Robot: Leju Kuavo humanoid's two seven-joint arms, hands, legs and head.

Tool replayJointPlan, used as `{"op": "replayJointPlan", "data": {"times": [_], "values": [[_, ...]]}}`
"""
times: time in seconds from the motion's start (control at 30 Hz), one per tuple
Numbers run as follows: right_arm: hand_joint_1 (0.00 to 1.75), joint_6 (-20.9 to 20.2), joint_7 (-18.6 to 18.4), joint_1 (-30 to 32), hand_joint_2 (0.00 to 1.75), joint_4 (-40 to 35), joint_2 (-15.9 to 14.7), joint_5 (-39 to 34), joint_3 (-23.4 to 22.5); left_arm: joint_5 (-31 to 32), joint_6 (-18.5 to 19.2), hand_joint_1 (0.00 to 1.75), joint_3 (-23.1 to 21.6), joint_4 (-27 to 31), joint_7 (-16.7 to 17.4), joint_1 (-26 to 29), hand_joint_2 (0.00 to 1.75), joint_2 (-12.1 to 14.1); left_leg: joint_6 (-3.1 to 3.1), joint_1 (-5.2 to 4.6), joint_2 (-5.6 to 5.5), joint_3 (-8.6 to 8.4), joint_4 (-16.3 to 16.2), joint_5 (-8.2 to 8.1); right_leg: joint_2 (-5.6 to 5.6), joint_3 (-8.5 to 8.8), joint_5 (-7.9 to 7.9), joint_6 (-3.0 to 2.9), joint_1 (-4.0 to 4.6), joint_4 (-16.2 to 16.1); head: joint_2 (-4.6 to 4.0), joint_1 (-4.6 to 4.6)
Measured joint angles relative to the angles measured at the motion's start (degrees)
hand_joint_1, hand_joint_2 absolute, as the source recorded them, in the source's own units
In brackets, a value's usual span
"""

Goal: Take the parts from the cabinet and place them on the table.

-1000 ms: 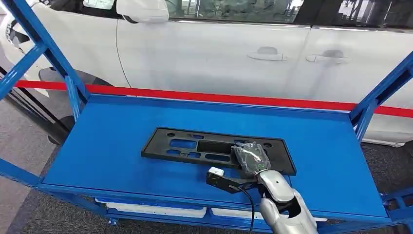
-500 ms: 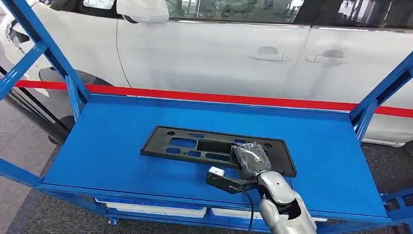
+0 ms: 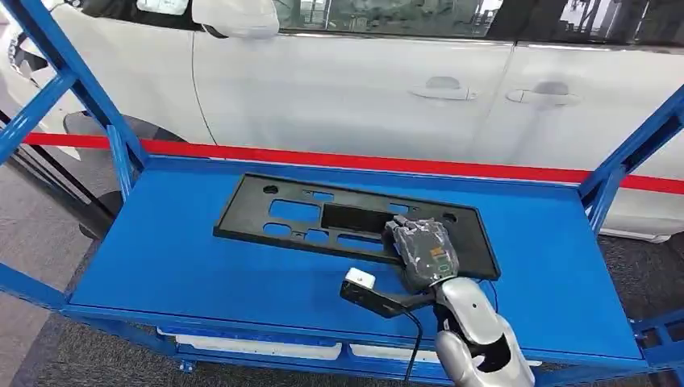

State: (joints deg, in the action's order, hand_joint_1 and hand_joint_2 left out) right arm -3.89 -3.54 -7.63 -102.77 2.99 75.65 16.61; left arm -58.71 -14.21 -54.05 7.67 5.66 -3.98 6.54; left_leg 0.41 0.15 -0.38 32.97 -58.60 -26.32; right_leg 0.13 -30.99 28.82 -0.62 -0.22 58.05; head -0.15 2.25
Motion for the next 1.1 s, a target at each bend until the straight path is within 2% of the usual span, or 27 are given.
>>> {"op": "replayJointPlan", "data": {"times": [0.3, 0.43, 0.53, 0.57, 0.6, 0.67, 0.7, 0.73, 0.77, 0.8, 0.87, 0.9, 0.93, 1.03, 1.07, 1.1], "values": [[1.75, 1.01, 0.78, -0.03, 1.75, -1.81, -0.15, 4.54, 0.56, -1.24, -0.11, 0.00, -1.34, -0.02, 0.68, -0.04, 1.75, 0.13, 0.06, -0.27, -0.03, 0.08, -0.08, -0.04, -0.01, 0.01, -0.06, 0.09, -0.37, -0.05, 0.00, 0.00], [1.75, 1.07, 0.35, -3.20, 1.75, 0.00, 0.81, 5.26, 4.13, -3.13, 0.90, 0.00, -1.32, -0.07, 0.29, -0.17, 1.75, 1.59, 0.20, -0.47, 0.01, 0.17, -0.23, -0.12, 0.08, -0.13, -0.15, 0.40, -0.55, -0.08, 0.00, 0.02], [1.75, 1.27, 0.22, -4.51, 1.75, 0.77, 1.55, 5.37, 5.58, -3.41, 0.92, 0.00, -1.34, -0.20, 0.15, -0.20, 1.75, 2.27, 0.85, -0.47, -0.02, 0.01, 0.34, 0.18, -0.03, 0.11, -0.21, 0.96, -0.55, -0.44, 0.00, 0.02], [1.75, 1.31, 0.09, -4.61, 1.75, 0.81, 1.62, 5.37, 5.84, -3.52, 0.92, 0.00, -1.32, -0.20, 0.15, -0.14, 1.75, 2.27, 1.37, 0.29, 0.09, -0.59, 1.25, 0.69, -0.15, 0.22, 0.31, 1.14, -0.53, -0.02, 0.00, 0.02], [1.75, 1.55, 0.00, -4.80, 1.75, 0.90, 1.62, 5.37, 5.92, -3.52, 0.92, 0.00, -1.34, -0.20, 0.11, -0.17, 1.75, 2.27, 1.64, 0.24, 0.05, -0.80, 1.65, 0.79, -0.10, -0.56, 1.60, 1.14, -0.41, 1.80, 0.00, -0.02], [1.75, 1.81, -0.04, -5.13, 1.75, 1.16, 1.62, 5.33, 5.95, -3.52, 0.92, 0.00, -1.32, -0.22, 0.05, -0.18, 1.75, 2.32, 1.78, 0.21, 0.09, -0.75, 1.62, 0.77, -0.09, -4.98, 6.09, 1.20, -0.55, 10.37, 0.00, 0.00], [1.75, 1.81, -0.07, -5.09, 1.75, 1.34, 1.62, 5.33, 5.97, -3.52, 0.92, 0.00, -1.31, -0.22, 0.05, -0.17, 1.75, 2.32, 1.81, 0.18, 0.11, -0.74, 1.61, 0.72, -0.09, -7.14, 7.52, 1.27, -0.57, 14.36, 0.00, 0.00], [1.75, 1.81, -0.18, -5.05, 1.75, 1.60, 1.60, 5.33, 5.97, -3.52, 0.92, 0.00, -1.34, -0.22, 0.05, -0.15, 1.75, 2.32, 1.77, 0.18, 0.11, -0.74, 1.59, 0.65, -0.10, -8.98, 7.67, 1.37, -0.58, 17.31, 0.00, 0.00], [1.75, 1.81, -0.22, -5.06, 1.75, 1.80, 1.60, 5.33, 5.97, -3.52, 0.92, 0.00, -1.34, -0.22, 0.05, -0.11, 1.75, 2.32, 1.67, 0.19, 0.09, -0.85, 1.57, 0.55, -0.11, -9.15, 6.16, 1.36, -0.63, 16.93, 0.00, 0.00], [1.75, 1.81, -0.22, -5.07, 1.75, 1.97, 1.60, 5.33, 5.97, -3.52, 0.92, 0.00, -1.34, -0.22, 0.05, -0.08, 1.75, 2.32, 1.56, 0.20, 0.07, -1.01, 1.50, 0.38, -0.12, -8.15, 3.63, 1.29, -0.67, 14.18, 0.00, 0.00], [1.75, 1.81, -0.22, -5.13, 1.75, 1.99, 1.60, 5.33, 6.01, -3.52, 0.92, 0.00, -1.34, -0.22, 0.02, -0.11, 1.75, 2.29, 1.11, 0.25, -0.03, -1.49, 1.19, -0.16, -0.17, -3.39, -2.21, 0.87, -0.69, 3.89, 0.00, 0.00], [1.75, 1.84, -0.22, -5.21, 1.75, 2.01, 1.60, 5.33, 6.01, -3.52, 0.92, 0.00, -1.31, -0.22, 0.02, -0.09, 1.75, 2.30, 0.82, 0.22, -0.06, -1.43, 1.09, -0.42, -0.21, -2.09, -1.49, 0.63, -0.61, 1.51, 0.00, 0.00], [1.75, 1.86, -0.20, -5.31, 1.75, 2.08, 1.62, 5.33, 6.05, -3.52, 0.92, 0.00, -1.32, -0.22, -0.02, -0.15, 1.75, 2.29, 0.38, 0.06, -0.05, -1.18, 0.91, -0.56, -0.13, -1.93, -1.55, 0.44, -0.07, 1.05, 0.00, 0.02], [1.75, 1.86, -0.18, -5.58, 1.75, 2.45, 1.64, 5.11, 6.34, -4.22, 0.92, 0.00, -1.31, -0.24, -0.11, 0.02, 1.75, 2.38, -0.50, 0.07, -0.03, -1.21, 0.75, -0.18, -0.03, -2.12, -1.54, -0.10, -0.04, 0.88, 0.00, 0.00], [1.75, 1.84, -0.07, -6.34, 1.75, 2.84, 1.86, 4.87, 6.67, -5.07, 1.14, 0.00, -1.25, -0.24, -0.24, -0.02, 1.75, 2.60, -0.98, 0.23, -0.02, -0.98, 0.43, -0.96, -0.10, -2.06, -1.92, -0.70, -0.43, 0.24, 0.00, 0.00], [1.75, 1.79, -0.07, -7.70, 1.75, 3.70, 2.41, 4.61, 7.11, -5.77, 1.71, 0.00, -1.10, -0.24, -0.39, 0.04, 1.75, 2.73, -1.36, 0.42, 0.03, -0.61, -0.71, -2.17, -0.08, -2.18, -2.10, -1.06, -0.42, 0.18, 0.00, 0.00]]}}
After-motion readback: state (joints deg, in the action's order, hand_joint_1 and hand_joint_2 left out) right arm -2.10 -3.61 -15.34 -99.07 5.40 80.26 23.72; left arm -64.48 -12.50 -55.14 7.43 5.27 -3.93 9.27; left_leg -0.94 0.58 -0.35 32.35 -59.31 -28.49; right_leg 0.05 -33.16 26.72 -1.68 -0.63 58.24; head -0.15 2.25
